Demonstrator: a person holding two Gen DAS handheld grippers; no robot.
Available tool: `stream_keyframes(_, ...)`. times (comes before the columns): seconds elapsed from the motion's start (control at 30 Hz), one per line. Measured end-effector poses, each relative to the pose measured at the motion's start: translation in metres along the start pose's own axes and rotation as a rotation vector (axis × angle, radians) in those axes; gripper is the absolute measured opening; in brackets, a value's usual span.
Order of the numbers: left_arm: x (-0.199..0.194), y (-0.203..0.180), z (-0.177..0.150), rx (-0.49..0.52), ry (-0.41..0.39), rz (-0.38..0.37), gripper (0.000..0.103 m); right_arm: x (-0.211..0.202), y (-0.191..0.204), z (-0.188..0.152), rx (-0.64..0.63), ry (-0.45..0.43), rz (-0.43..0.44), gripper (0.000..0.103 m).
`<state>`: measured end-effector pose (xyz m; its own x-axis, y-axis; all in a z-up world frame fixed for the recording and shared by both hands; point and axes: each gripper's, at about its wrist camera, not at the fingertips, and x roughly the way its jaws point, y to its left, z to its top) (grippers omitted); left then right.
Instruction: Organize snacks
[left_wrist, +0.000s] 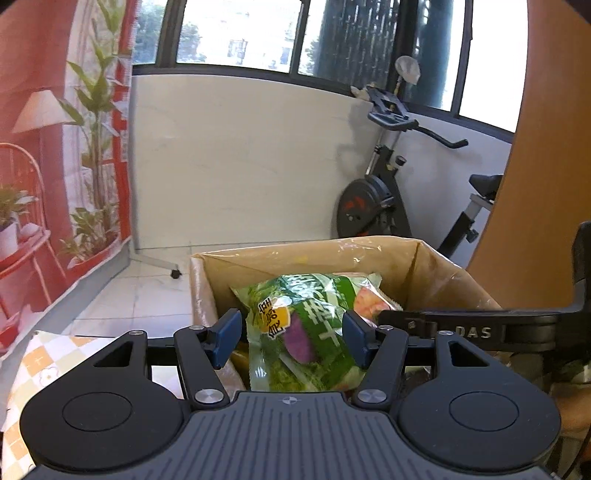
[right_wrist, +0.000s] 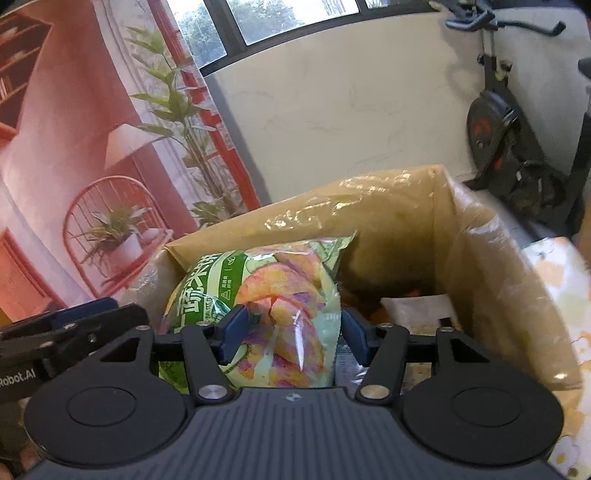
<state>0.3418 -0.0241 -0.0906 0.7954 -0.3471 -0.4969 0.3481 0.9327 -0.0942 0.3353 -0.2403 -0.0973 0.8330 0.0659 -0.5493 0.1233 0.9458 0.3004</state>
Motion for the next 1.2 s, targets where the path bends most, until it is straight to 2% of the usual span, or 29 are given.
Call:
stream_keyframes(0.2, -0.033, -0.007, -0.002, -0.014, -0.075, 0.074, 0.086, -0.032, 0.023, -0.007, -0.215, -0.067, -0.020, 0.060)
stream_keyframes(0.27, -0.043, -0.010, -0.004, -0.017, -0.092, 0.102, 0.091, -0.042, 0.026, -0.011, -0.237, -0.077, -0.010, 0.068)
stream_keyframes(0.4, -0.065, -0.017, -0.008, -0.006, -0.107, 0.149, 0.095, -0.067, 0.025, -0.023, -0.238, -0.128, 0.015, 0.092)
stream_keyframes(0.53, -0.084, -0.020, -0.010, -0.039, -0.105, 0.171, 0.096, -0.086, 0.020, -0.027, -0.214, -0.160, 0.007, 0.103)
stream_keyframes(0.7, -0.109, -0.035, -0.015, -0.018, -0.144, 0.206, 0.098, -0.118, 0.015, -0.037, -0.197, -0.192, 0.001, 0.103)
stream_keyframes(0.77, -0.117, -0.042, -0.016, 0.000, -0.155, 0.233, 0.099, -0.132, 0.015, -0.041, -0.191, -0.218, -0.035, 0.103)
stream_keyframes(0.87, -0.130, -0.050, -0.017, -0.009, -0.162, 0.232, 0.098, -0.152, 0.021, -0.046, -0.200, -0.247, -0.077, 0.103)
stream_keyframes(1.07, -0.172, -0.078, -0.022, 0.039, -0.219, 0.257, 0.099, -0.198, 0.024, -0.058, -0.210, -0.267, -0.066, 0.103)
stream_keyframes(1.2, -0.204, -0.091, -0.024, 0.053, -0.273, 0.231, 0.098, -0.232, 0.032, -0.066, -0.223, -0.287, -0.066, 0.103)
